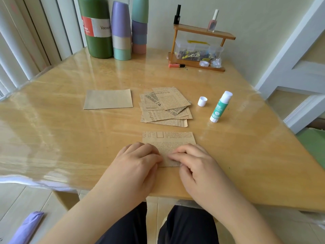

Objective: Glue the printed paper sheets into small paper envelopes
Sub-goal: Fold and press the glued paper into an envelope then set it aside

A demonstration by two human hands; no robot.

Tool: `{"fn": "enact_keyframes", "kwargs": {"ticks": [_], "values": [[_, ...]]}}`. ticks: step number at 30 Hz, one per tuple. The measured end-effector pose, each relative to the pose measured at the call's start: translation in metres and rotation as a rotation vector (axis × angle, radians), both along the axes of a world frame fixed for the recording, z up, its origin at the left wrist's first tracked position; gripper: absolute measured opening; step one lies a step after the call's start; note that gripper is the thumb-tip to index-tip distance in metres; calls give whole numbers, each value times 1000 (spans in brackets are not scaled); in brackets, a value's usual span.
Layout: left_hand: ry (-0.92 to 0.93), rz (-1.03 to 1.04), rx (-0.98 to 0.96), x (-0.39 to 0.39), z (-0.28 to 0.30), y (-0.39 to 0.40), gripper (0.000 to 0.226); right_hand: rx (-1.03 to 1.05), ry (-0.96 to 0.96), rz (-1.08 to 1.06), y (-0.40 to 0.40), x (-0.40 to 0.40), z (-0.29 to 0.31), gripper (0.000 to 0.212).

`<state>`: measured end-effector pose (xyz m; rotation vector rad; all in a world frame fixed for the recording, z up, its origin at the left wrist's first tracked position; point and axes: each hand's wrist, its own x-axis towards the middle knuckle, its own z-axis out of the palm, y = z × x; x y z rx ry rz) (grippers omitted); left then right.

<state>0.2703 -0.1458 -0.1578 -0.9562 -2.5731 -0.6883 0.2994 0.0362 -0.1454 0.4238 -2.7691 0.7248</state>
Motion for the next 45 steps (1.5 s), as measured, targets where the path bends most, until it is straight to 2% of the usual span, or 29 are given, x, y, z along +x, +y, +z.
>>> {"fn": "enact_keyframes", "kwargs": {"ticks": [6, 10, 14, 21, 26, 33, 35, 37, 40, 42, 45], "values": [[62, 61, 13, -5, -4, -14, 32, 37, -17, -147, 31, 8, 6, 36], [131, 78, -4, -6, -2, -10, 32, 74, -6, -168, 32, 6, 7, 34], [175, 49, -4, -15, 1, 1, 30, 56, -2, -111, 16, -4, 13, 39], [106, -2, -48, -22, -3, 12, 34, 46, -67, 16, -8, -17, 8, 46], [130, 90, -34, -22, -6, -2, 34, 35, -60, -79, 11, -13, 10, 35], [168, 138, -27, -22, -8, -6, 35, 79, -65, -186, 23, -9, 11, 34], [191, 138, -49, -26, -5, -4, 30, 75, -63, -174, 20, -12, 14, 34], [217, 125, -65, -28, -1, 0, 12, 72, -58, -131, 15, -16, 18, 36], [188, 120, -91, -32, 4, 9, 19, 94, -63, -39, 2, -24, 19, 39], [153, 98, -121, -33, 5, 14, 31, 102, -69, 15, -6, -28, 15, 42], [134, 61, -132, -33, 1, 15, 38, 85, -81, 15, -7, -30, 12, 43]]}}
